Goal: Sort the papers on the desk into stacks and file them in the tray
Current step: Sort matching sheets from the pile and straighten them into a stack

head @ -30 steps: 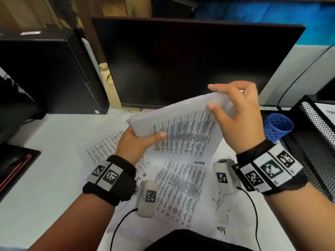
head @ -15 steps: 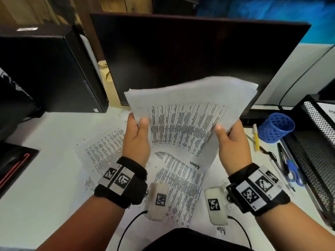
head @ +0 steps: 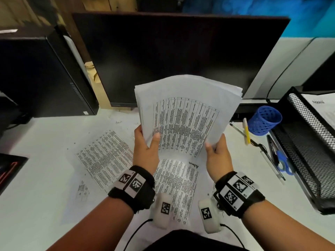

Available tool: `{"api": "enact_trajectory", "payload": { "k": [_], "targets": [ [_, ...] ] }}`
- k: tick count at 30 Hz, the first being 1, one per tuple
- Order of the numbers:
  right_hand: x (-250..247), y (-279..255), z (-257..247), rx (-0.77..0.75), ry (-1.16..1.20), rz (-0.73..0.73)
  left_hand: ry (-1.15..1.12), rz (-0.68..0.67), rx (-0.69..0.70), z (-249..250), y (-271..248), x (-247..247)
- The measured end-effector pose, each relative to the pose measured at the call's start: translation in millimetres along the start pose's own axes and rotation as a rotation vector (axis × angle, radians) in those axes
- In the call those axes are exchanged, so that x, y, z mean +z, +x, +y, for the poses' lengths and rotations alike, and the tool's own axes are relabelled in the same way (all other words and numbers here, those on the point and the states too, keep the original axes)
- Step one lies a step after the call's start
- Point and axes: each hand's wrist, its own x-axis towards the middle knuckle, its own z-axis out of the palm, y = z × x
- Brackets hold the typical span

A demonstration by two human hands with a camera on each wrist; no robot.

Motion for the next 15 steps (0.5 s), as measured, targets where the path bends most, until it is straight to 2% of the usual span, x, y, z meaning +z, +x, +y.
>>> {"api": "enact_trajectory", "payload": {
  "k": [3,8,15],
  "targets": [
    [-3.1,1.7,4.0,0.022,-0.001,0.006,0.050,0.021,-0.057,-3.5,2.7,3.8],
    [-28.1,8.3,3.3,0.011,0.044,0.008,0.031,0.057,-0.071,6.3,4.7,6.9],
    [-91.4,-0.7,21.9,0.100,-0.023,-0.124,-0.118,0.029,-0.058,31.6,-11.3,35.9]
  ]
}}
